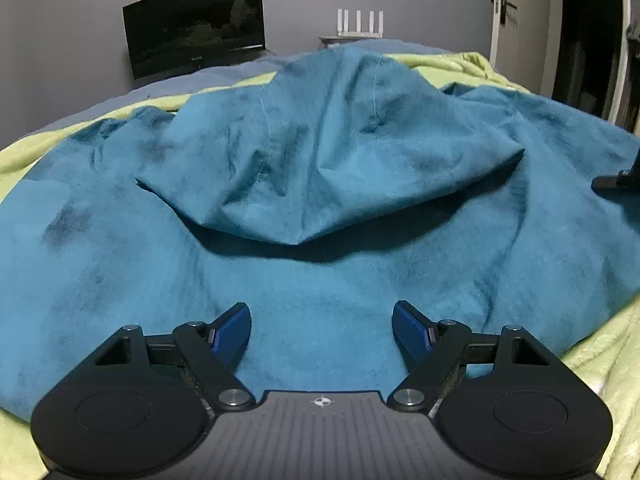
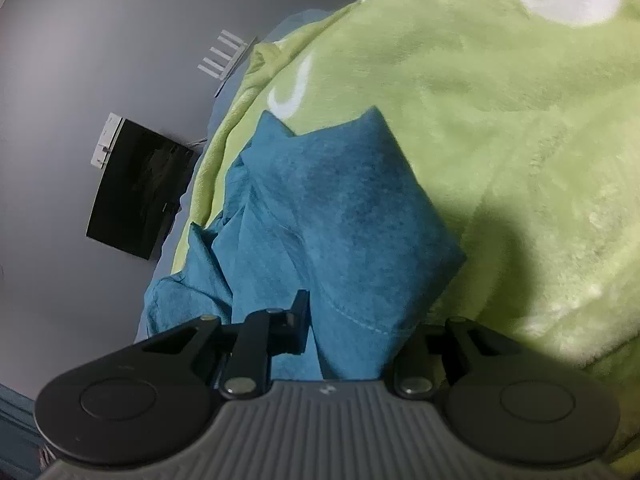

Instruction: Fold large clothes

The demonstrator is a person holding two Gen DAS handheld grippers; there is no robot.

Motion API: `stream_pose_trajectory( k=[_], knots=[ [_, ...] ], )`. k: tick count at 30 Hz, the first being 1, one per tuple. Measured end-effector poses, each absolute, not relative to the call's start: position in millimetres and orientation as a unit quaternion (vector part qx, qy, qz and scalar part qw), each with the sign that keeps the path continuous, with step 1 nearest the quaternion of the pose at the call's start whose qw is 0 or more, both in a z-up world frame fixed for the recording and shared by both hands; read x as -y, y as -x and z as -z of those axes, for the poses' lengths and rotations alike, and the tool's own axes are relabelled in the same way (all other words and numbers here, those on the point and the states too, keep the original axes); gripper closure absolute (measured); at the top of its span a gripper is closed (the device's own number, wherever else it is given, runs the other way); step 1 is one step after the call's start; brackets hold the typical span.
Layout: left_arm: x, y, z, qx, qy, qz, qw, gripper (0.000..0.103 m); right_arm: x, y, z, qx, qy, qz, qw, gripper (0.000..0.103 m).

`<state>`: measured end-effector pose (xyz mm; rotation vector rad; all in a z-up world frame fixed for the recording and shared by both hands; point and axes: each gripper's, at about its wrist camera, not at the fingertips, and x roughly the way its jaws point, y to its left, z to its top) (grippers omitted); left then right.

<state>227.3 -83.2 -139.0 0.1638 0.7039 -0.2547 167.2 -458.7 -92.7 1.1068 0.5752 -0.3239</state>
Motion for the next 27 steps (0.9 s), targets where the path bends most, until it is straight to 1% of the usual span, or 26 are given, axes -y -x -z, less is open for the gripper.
stream_pose_trajectory(
  k=[3,4,9,11,12,13,15,16,17,21,25,27],
  knots=[
    [77,-226,134,-0.337,-0.061,0.13,0.93,0.024,459,-169,92,-0.267,-0.51,0.151,0.804,0.078],
    [74,-227,132,-0.327,-0.051,0.135,0.934,0.027,459,-169,92,-0.267,-0.509,0.152,0.804,0.078],
    [67,-230,108,-0.257,-0.027,0.094,0.961,0.02,459,-170,92,-0.267,-0.499,0.151,0.811,0.082],
    [67,-242,107,-0.26,-0.018,0.075,0.963,0.02,458,-170,91,-0.267,-0.495,0.149,0.813,0.082],
    [68,-249,108,-0.268,-0.015,0.066,0.961,0.02,458,-170,91,-0.267,-0.494,0.148,0.814,0.084],
    [69,-255,111,-0.28,-0.014,0.06,0.958,0.02,459,-170,91,-0.265,-0.492,0.146,0.816,0.084],
    [73,-271,125,-0.323,-0.022,0.049,0.945,0.02,457,-169,88,-0.257,-0.483,0.136,0.826,0.088],
    [75,-276,131,-0.342,-0.03,0.051,0.938,0.02,453,-169,83,-0.253,-0.466,0.129,0.838,0.088],
    [76,-277,137,-0.344,-0.036,0.051,0.937,0.019,447,-170,76,-0.249,-0.442,0.122,0.853,0.089],
    [76,-279,143,-0.337,-0.039,0.052,0.939,0.019,395,-170,36,-0.207,-0.274,0.065,0.937,0.089],
    [81,-272,144,-0.332,-0.049,0.051,0.94,0.019,333,-164,14,-0.16,-0.115,0.012,0.98,0.089],
    [74,-273,136,-0.346,-0.037,0.064,0.935,0.025,307,-161,10,-0.144,-0.054,-0.009,0.988,0.089]
  ],
)
